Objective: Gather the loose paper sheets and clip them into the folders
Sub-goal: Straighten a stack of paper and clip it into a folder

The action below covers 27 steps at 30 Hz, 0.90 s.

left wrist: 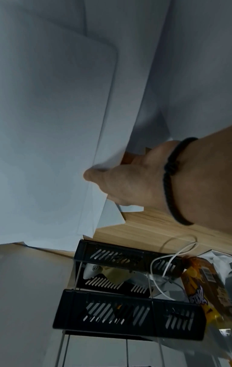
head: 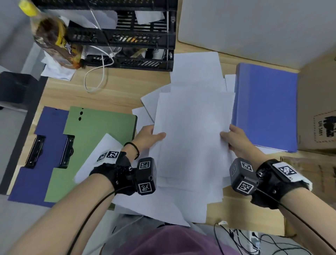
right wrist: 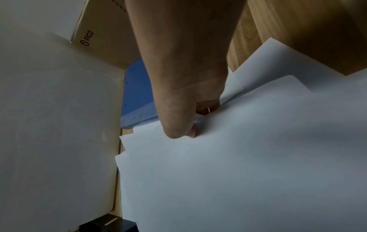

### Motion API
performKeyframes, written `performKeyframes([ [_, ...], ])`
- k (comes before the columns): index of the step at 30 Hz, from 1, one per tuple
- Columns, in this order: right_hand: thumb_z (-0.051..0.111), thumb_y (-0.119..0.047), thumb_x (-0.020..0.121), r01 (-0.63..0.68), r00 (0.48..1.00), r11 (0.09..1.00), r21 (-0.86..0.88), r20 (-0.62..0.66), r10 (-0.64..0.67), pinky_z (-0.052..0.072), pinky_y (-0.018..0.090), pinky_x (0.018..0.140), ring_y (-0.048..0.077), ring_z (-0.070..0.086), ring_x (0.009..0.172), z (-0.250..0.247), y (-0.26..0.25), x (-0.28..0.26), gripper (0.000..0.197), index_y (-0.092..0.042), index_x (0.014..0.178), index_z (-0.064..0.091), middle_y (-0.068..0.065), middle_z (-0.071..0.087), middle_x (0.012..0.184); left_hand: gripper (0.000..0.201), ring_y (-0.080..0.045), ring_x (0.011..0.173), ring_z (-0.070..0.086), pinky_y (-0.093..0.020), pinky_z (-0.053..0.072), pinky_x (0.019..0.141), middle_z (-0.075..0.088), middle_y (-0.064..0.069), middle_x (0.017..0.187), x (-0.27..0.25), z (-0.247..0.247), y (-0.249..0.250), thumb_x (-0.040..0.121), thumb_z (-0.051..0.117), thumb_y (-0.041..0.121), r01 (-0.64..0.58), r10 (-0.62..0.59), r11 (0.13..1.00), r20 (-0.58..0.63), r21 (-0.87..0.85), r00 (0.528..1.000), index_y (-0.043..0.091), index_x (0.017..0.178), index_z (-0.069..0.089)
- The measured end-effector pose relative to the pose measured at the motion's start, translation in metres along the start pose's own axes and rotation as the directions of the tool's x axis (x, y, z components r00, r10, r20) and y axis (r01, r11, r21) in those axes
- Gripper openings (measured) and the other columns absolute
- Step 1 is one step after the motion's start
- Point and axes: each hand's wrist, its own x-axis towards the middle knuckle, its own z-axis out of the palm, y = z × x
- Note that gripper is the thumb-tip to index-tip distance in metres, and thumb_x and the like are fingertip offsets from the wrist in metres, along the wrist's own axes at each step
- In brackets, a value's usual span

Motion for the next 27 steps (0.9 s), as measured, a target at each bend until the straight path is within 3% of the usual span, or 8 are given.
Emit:
performKeyframes([
  [3,0.042,0.004,0.093,0.005,0.997,1.000,0.009,-0.077,-0.004,0.028,0.010,0.033,0.017,0.044,0.055,0.005,0.003,0.002,0.023,-0.013,0.101,0.055,0.005,0.050,0.069,0.012,-0.011,0.086,0.064,-0.018,0.048,0.068,0.068,0.005,0.098,0.006,-0.007,0.000,0.091,0.063,0.020,-0.021,0.021,1.000,-0.024,-0.023,0.999,0.017,0.102,0.063],
  [6,0.038,0.008,0.094,0.064,0.991,0.998,0.006,-0.117,-0.063,0.026,0.009,0.031,0.013,0.042,0.050,0.008,0.000,-0.002,0.028,-0.012,0.106,0.053,0.003,0.048,0.069,0.014,-0.018,0.079,0.063,-0.031,0.055,0.071,0.064,-0.006,0.104,0.013,-0.015,0.004,0.090,0.063,0.017,0.016,-0.022,0.996,-0.066,-0.091,0.998,0.020,0.103,0.059],
  [8,0.041,0.008,0.093,0.065,0.997,0.998,0.026,-0.035,-0.064,0.033,0.011,0.037,0.009,0.051,0.046,0.008,-0.002,-0.003,0.031,-0.013,0.109,0.056,0.005,0.054,0.071,0.028,-0.022,0.085,0.063,-0.042,0.056,0.083,0.061,-0.006,0.113,0.016,-0.017,0.007,0.089,0.065,0.023,0.049,-0.059,0.990,-0.074,-0.129,0.996,0.020,0.114,0.055],
  [12,0.049,0.001,0.096,0.127,0.976,0.992,0.013,0.175,-0.127,0.044,0.026,0.065,0.018,0.061,0.071,0.007,-0.011,-0.009,0.028,-0.017,0.112,0.062,-0.003,0.070,0.081,0.066,-0.018,0.123,0.048,-0.034,0.040,0.104,0.046,0.000,0.133,0.020,-0.014,0.005,0.085,0.070,0.029,0.056,-0.077,0.991,-0.168,-0.125,0.983,0.016,0.140,0.035],
  [15,0.049,0.000,0.097,0.203,0.945,0.977,0.059,0.248,-0.211,0.053,0.021,0.066,0.010,0.069,0.075,-0.001,-0.021,-0.019,0.027,-0.022,0.103,0.063,-0.010,0.073,0.084,0.091,-0.018,0.139,0.032,-0.031,0.030,0.110,0.028,-0.002,0.153,0.017,-0.006,0.008,0.080,0.075,0.033,-0.014,-0.030,0.986,-0.262,-0.164,0.965,0.016,0.148,0.017],
  [18,0.059,-0.009,0.093,0.247,0.938,0.955,0.162,0.208,-0.278,0.051,0.031,0.070,0.018,0.065,0.074,-0.014,-0.023,-0.026,0.005,-0.013,0.093,0.059,-0.002,0.068,0.080,0.103,-0.016,0.142,0.028,-0.032,0.029,0.111,0.024,-0.003,0.155,0.010,0.001,0.017,0.075,0.078,0.039,-0.063,-0.006,0.962,-0.252,-0.265,0.968,0.024,0.150,0.010],
  [22,0.048,-0.002,0.097,0.235,0.944,0.929,0.286,0.162,-0.288,0.052,0.036,0.073,0.021,0.068,0.080,-0.035,-0.021,-0.033,0.021,-0.015,0.106,0.061,0.004,0.070,0.096,0.055,-0.015,0.101,0.068,-0.025,0.055,0.078,0.070,0.000,0.112,-0.011,0.015,0.036,0.083,0.073,0.022,-0.124,0.110,0.913,-0.057,-0.389,0.992,0.009,0.131,0.050],
  [27,0.049,-0.008,0.097,0.242,0.957,0.941,0.237,0.101,-0.272,0.050,0.042,0.080,0.026,0.065,0.092,-0.052,-0.015,-0.038,0.027,-0.013,0.122,0.059,0.003,0.070,0.108,0.037,-0.015,0.095,0.071,-0.024,0.056,0.072,0.072,-0.004,0.109,-0.027,0.029,0.054,0.085,0.070,0.014,-0.214,0.200,0.901,-0.076,-0.378,0.977,0.009,0.121,0.061],
])
